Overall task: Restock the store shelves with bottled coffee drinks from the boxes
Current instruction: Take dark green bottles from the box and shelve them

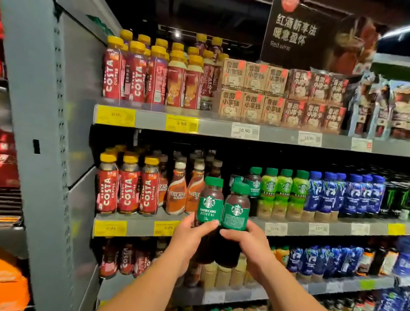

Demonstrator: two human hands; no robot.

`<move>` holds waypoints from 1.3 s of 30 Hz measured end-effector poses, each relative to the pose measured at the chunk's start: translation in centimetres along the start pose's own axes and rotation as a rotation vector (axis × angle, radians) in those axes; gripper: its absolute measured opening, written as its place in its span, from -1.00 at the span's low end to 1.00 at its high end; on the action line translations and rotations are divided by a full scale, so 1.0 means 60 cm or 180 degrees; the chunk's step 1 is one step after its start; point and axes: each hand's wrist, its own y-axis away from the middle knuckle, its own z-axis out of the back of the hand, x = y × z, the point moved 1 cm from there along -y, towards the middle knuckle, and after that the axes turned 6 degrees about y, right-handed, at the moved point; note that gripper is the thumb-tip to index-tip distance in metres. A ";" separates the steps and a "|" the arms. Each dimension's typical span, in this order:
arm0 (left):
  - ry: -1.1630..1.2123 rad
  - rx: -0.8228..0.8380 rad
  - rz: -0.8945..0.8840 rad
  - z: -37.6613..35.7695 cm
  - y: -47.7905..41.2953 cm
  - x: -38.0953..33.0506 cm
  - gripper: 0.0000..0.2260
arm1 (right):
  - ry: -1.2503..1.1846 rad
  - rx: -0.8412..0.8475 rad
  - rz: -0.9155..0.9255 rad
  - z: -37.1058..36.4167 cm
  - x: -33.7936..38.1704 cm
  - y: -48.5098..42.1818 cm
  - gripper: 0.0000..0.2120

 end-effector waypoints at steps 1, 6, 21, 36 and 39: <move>-0.0041 0.0055 -0.0029 0.003 -0.020 -0.006 -0.81 | 0.0010 -0.0071 0.0011 -0.002 0.006 -0.015 -0.61; -0.0166 0.0188 -0.0176 -0.005 -0.097 -0.007 -0.76 | 0.0058 -0.0337 -0.0004 0.004 0.016 -0.078 -0.55; -0.0689 -0.0949 -0.0673 -0.088 -0.267 0.043 -0.57 | 0.0625 -0.0407 0.0228 0.061 0.010 -0.263 -0.53; -0.0993 -0.1403 -0.0768 -0.079 -0.303 0.080 -0.62 | 0.0777 -0.0746 0.0078 0.026 -0.041 -0.308 -0.55; -0.1132 -0.1403 -0.0874 -0.077 -0.303 0.085 -0.58 | 0.0808 -0.0849 0.0210 0.024 -0.044 -0.300 -0.54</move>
